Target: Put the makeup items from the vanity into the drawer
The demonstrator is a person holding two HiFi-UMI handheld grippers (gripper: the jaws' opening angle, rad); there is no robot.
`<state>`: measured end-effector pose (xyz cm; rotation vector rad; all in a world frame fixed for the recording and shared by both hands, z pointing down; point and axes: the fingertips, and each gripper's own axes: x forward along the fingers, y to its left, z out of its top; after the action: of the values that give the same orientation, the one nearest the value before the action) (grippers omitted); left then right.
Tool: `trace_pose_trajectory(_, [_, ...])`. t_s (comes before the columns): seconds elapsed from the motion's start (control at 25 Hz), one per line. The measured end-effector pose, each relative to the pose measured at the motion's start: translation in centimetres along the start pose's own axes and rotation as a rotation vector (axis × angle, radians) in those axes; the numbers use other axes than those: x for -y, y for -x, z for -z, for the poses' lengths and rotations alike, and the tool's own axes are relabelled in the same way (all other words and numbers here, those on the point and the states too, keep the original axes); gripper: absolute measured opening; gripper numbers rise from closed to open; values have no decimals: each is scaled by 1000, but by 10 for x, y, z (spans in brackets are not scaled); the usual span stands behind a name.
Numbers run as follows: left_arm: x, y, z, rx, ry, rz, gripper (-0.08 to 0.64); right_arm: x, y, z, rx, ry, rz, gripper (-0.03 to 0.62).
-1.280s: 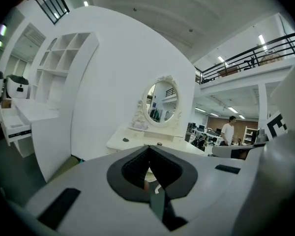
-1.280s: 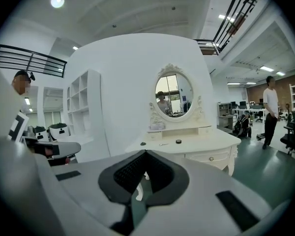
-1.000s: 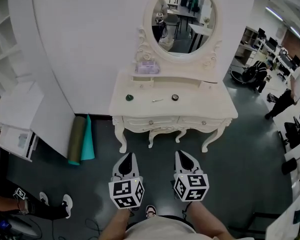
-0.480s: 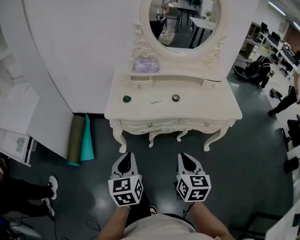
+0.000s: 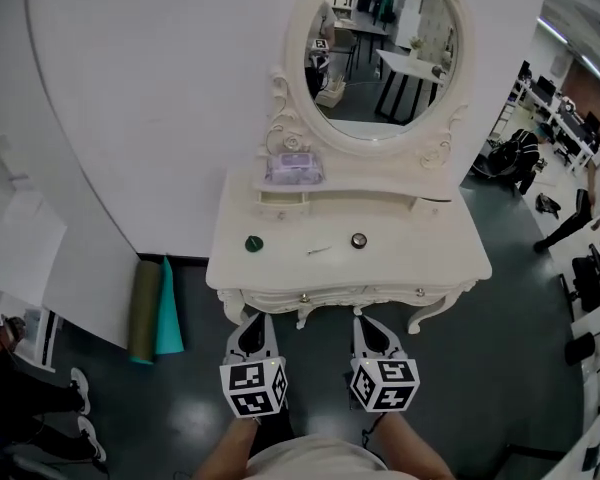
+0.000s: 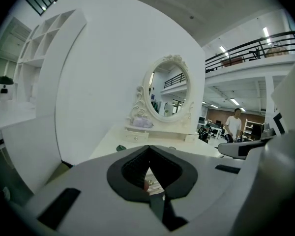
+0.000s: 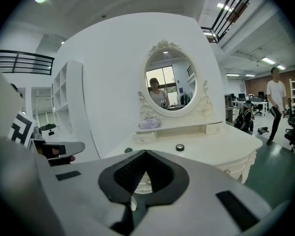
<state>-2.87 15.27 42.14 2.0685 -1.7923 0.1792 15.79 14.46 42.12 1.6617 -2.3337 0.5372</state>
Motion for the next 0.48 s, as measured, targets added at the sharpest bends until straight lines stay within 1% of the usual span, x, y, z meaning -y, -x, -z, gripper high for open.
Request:
trace_pose_trajectory(0.16, [-21,-42,-25,-2,-11,6,5,-6,-43,-27,21,2,-2,17])
trace_pose_trajectory(0.48, [-62,-112,-53,-32,-18,10,5,-7,-115,-57,15,-35,14,17])
